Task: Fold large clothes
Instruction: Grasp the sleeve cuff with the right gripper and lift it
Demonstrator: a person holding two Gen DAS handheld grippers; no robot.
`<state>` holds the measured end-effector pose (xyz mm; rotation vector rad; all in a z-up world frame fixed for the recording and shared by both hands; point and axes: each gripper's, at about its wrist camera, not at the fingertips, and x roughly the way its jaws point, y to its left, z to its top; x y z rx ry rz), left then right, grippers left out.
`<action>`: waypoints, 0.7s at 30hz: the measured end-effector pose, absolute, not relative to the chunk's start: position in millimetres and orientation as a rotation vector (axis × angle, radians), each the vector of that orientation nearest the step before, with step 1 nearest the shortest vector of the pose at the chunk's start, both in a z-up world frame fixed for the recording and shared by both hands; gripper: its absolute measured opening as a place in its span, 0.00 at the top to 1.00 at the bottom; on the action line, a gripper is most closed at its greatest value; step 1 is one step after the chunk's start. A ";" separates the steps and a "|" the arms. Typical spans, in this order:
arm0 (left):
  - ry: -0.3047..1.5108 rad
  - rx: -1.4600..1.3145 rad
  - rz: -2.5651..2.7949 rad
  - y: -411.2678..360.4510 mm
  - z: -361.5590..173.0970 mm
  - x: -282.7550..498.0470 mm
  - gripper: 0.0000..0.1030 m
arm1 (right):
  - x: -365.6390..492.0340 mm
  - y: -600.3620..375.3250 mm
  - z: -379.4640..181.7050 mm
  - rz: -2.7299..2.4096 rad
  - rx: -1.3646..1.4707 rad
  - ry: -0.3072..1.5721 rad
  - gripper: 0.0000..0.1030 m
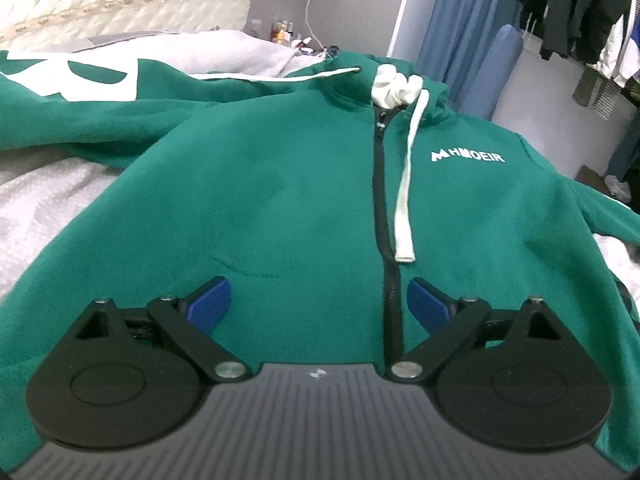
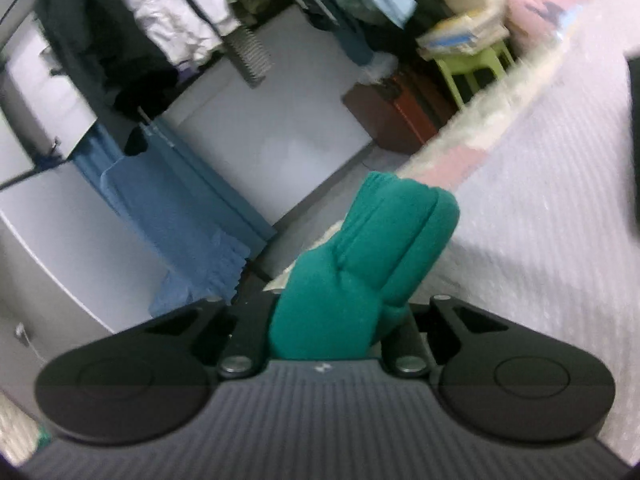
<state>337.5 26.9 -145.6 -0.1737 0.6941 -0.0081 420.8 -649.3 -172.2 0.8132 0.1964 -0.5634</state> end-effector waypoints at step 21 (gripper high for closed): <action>0.527 -0.320 0.046 93.2 -93.2 301.6 0.06 | 438.1 -360.0 121.9 -0.022 0.193 -0.087 0.88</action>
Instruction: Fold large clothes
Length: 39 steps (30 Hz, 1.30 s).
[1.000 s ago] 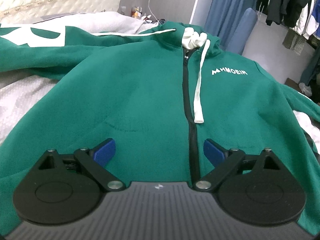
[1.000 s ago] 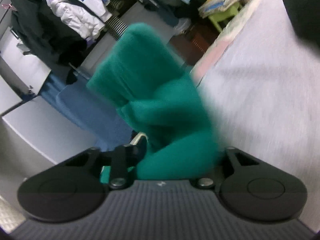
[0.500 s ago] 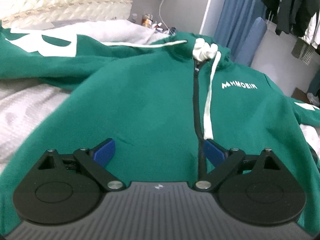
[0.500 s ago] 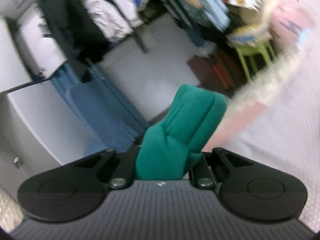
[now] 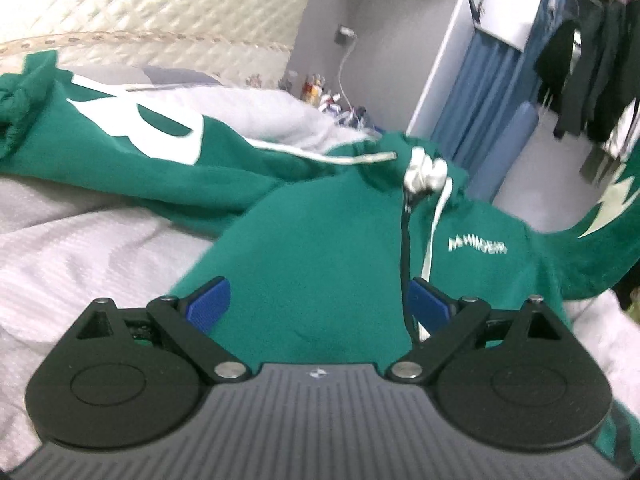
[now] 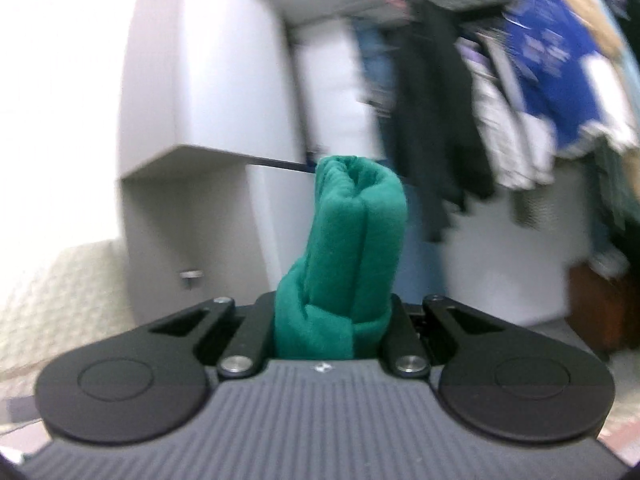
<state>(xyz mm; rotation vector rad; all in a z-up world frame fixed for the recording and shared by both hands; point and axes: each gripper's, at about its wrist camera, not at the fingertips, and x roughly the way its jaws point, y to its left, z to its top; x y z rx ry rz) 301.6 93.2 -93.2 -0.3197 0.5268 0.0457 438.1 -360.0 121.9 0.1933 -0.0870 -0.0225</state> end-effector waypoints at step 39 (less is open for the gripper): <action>0.387 -0.498 -0.076 159.1 -83.6 292.5 0.07 | 344.7 -49.0 -117.6 0.645 -0.068 0.645 0.30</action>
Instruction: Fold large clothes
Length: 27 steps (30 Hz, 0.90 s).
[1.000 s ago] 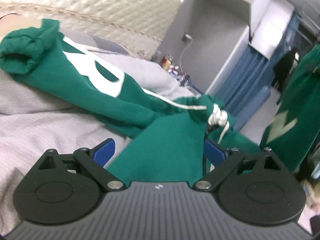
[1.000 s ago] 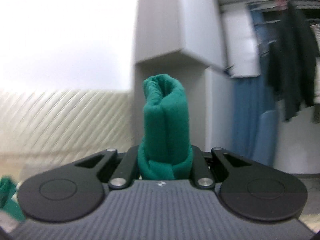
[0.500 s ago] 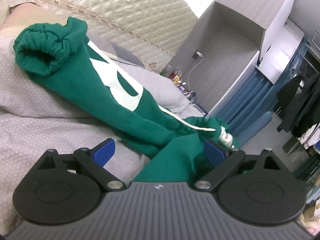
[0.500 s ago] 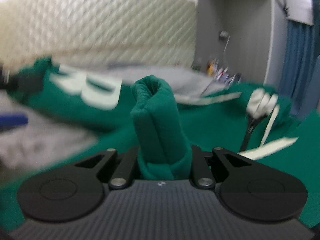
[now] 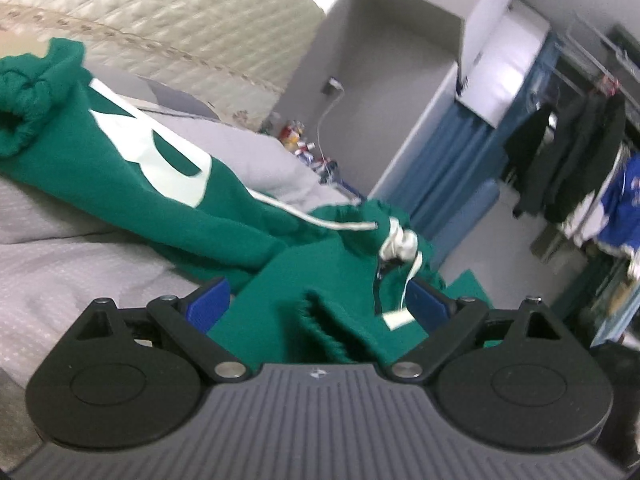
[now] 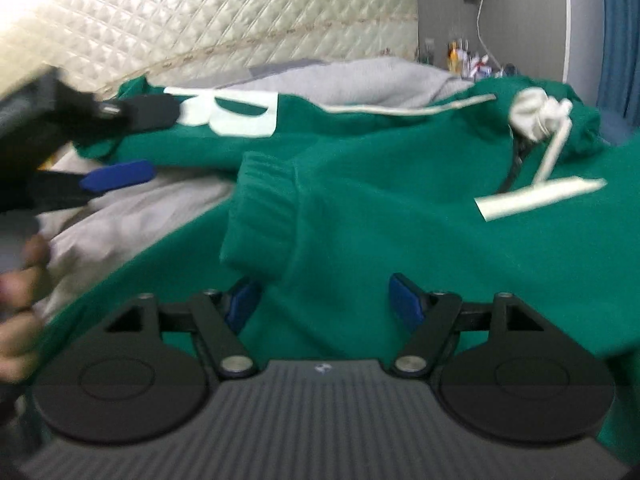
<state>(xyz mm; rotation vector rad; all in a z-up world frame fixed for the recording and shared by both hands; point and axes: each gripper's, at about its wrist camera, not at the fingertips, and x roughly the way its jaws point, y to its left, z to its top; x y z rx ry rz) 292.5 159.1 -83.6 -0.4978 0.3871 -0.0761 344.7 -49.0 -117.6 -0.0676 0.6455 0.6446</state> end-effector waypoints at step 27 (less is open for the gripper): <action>0.694 -0.240 -0.040 89.4 -152.0 345.3 0.33 | 397.2 -109.7 -167.5 0.408 0.034 0.692 0.52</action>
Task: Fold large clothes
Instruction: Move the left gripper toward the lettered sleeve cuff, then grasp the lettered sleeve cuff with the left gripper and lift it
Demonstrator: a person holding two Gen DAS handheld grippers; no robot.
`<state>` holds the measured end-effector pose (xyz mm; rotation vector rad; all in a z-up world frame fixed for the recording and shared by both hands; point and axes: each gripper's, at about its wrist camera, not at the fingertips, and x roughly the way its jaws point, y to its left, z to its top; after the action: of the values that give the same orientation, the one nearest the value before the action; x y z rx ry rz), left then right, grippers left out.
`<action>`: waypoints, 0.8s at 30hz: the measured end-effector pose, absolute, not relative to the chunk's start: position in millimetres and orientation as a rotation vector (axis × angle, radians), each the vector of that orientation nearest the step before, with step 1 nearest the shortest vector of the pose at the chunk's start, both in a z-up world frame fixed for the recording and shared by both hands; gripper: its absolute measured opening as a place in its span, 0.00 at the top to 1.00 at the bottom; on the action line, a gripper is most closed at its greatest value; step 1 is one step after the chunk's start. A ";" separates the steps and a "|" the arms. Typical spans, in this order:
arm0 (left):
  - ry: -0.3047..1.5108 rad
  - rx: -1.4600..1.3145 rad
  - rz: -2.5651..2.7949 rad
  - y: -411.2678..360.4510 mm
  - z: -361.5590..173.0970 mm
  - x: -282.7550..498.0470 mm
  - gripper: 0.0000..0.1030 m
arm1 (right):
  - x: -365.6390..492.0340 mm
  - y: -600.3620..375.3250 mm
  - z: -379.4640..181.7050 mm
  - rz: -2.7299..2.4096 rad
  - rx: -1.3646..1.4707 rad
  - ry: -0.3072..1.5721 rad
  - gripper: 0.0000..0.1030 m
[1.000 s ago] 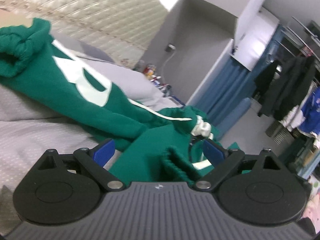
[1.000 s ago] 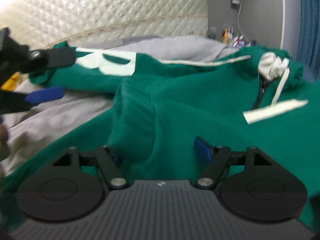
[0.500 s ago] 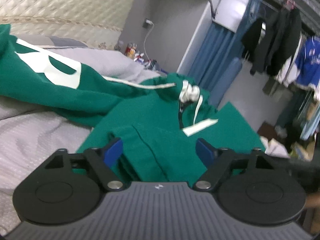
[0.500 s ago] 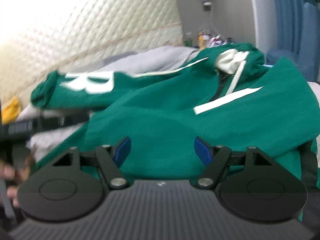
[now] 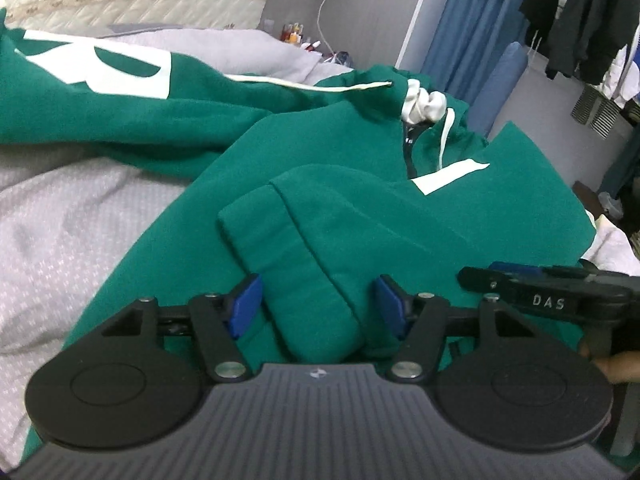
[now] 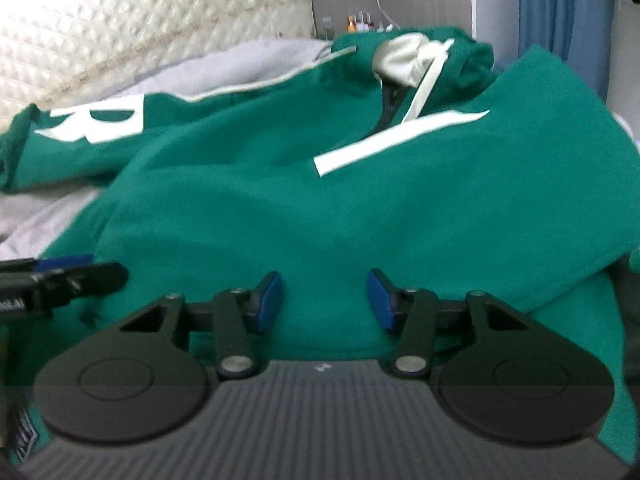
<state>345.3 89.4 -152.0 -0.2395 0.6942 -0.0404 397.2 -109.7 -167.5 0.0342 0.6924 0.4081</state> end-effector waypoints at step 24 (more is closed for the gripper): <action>0.476 0.080 0.523 166.6 -80.1 320.2 0.30 | 374.7 -99.8 -132.4 0.436 0.036 0.638 0.51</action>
<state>320.2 166.6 -80.1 0.0800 0.4759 0.5231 374.7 -99.8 -132.4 0.0362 0.6381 0.4358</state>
